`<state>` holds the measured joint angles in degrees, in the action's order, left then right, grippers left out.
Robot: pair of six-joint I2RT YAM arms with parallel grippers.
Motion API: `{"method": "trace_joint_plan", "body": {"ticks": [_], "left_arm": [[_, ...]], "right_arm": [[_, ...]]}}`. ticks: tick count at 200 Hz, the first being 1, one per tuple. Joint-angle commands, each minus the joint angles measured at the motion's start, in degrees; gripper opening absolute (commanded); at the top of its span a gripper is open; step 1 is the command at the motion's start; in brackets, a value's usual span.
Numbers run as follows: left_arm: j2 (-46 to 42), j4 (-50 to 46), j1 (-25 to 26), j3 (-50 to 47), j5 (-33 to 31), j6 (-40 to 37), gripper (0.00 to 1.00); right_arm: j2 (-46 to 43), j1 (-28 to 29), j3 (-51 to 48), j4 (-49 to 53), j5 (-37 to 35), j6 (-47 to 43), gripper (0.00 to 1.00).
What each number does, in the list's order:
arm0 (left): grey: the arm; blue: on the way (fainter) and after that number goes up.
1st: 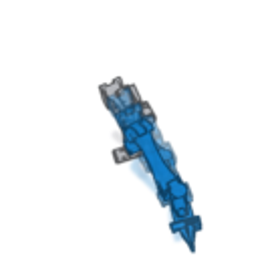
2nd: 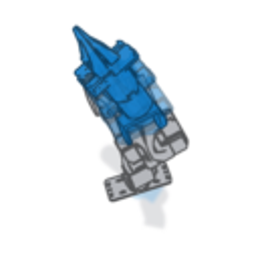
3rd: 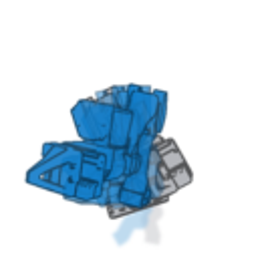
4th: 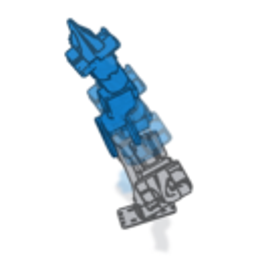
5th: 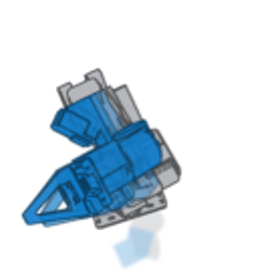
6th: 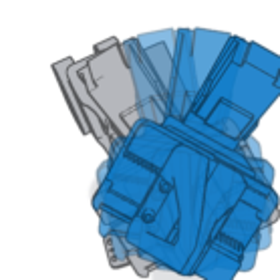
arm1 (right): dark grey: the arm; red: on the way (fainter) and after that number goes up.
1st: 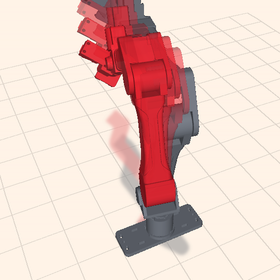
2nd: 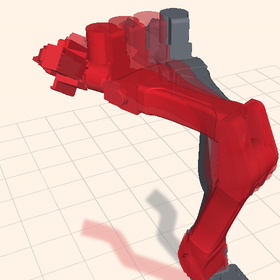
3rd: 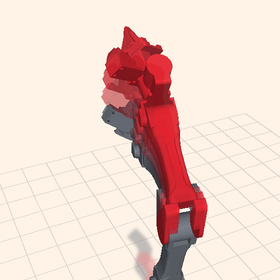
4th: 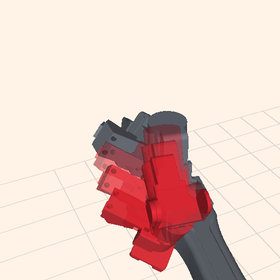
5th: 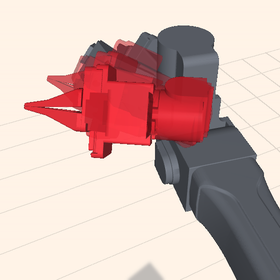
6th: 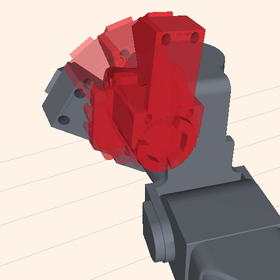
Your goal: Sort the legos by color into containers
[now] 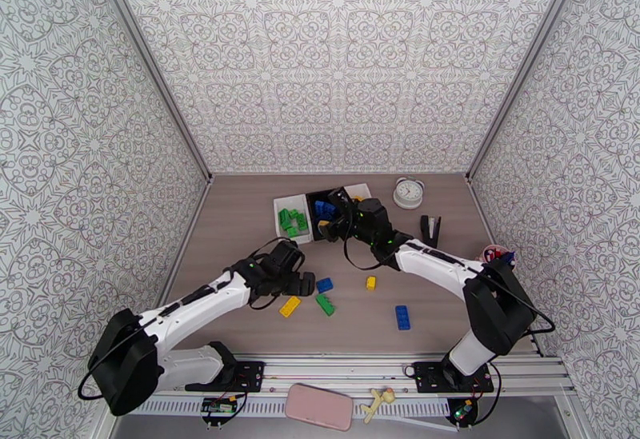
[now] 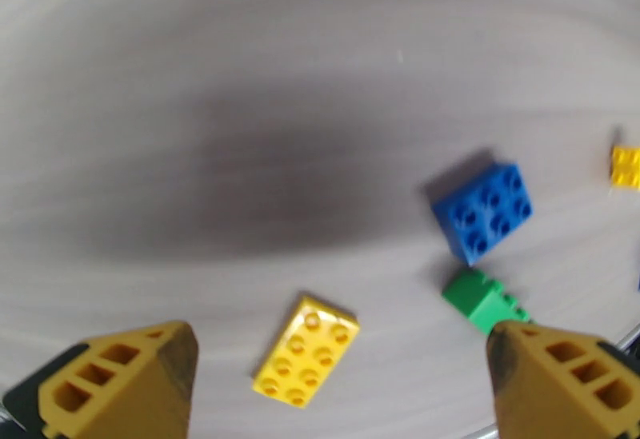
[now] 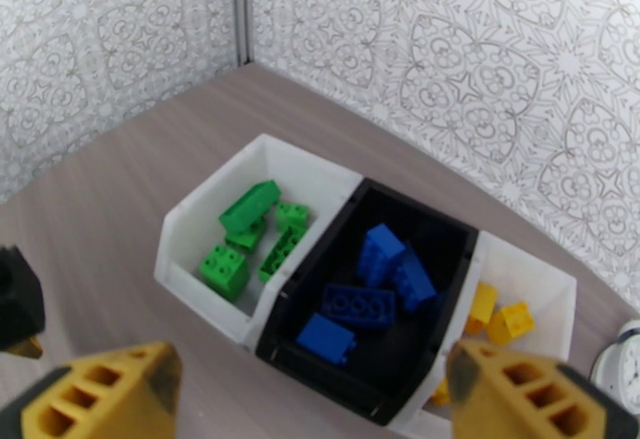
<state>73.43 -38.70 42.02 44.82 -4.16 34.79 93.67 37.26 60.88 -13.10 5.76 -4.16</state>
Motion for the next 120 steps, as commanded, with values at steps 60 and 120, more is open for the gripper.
{"method": "trace_joint_plan", "body": {"ticks": [60,120], "left_arm": [[8.13,-6.26,2.45,-0.22,0.15,-0.49,0.90],[12.15,-3.90,2.15,-1.34,1.86,-1.12,0.73]], "right_arm": [[-1.67,-1.53,-0.48,2.99,1.03,-1.74,0.90],[-2.08,-1.82,-0.69,3.69,0.05,-2.02,0.90]]}}
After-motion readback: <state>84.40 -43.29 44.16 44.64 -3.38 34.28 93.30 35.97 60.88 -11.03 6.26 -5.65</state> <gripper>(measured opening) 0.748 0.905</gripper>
